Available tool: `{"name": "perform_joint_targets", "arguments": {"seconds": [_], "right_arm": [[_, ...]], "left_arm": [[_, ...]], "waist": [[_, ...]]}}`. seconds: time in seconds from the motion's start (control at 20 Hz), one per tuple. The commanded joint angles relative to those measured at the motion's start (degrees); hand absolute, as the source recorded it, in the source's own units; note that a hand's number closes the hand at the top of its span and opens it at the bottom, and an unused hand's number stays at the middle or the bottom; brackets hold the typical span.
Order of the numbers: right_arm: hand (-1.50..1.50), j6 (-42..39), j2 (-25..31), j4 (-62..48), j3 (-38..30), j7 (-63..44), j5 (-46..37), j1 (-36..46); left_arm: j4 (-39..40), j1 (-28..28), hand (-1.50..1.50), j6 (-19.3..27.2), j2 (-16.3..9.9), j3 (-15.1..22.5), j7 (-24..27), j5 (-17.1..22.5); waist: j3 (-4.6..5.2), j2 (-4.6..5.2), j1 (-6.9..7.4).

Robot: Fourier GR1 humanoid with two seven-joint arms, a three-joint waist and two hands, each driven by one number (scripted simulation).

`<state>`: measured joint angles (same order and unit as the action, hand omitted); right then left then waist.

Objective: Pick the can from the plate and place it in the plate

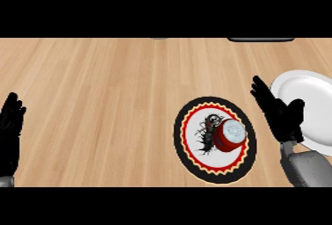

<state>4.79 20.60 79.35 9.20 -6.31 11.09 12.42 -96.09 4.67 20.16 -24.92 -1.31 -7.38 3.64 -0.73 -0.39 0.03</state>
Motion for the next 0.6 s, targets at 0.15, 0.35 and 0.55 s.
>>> {"name": "perform_joint_targets", "arguments": {"seconds": [0.15, 0.35, 0.55], "right_arm": [[1.50, -18.7, 2.3, 1.5, -2.7, 4.8, 11.6, 7.7], [1.50, -16.9, 19.0, 6.2, 2.5, 11.5, -13.2, 13.4], [-1.50, -16.3, 3.5, -5.7, -8.4, 31.9, 4.2, -1.1]], "left_arm": [[2.5, -4.3, 0.00, -6.4, 1.1, 3.3, -1.2, 2.8], [3.7, -4.5, 0.00, -7.8, 3.2, 5.7, -2.3, 4.3], [8.6, -10.5, 0.00, -9.7, 5.6, 6.1, -4.4, 6.7]], "waist": [[0.66, 0.72, 0.00], [1.92, -0.48, -1.17], [0.50, 1.07, -1.62]]}}
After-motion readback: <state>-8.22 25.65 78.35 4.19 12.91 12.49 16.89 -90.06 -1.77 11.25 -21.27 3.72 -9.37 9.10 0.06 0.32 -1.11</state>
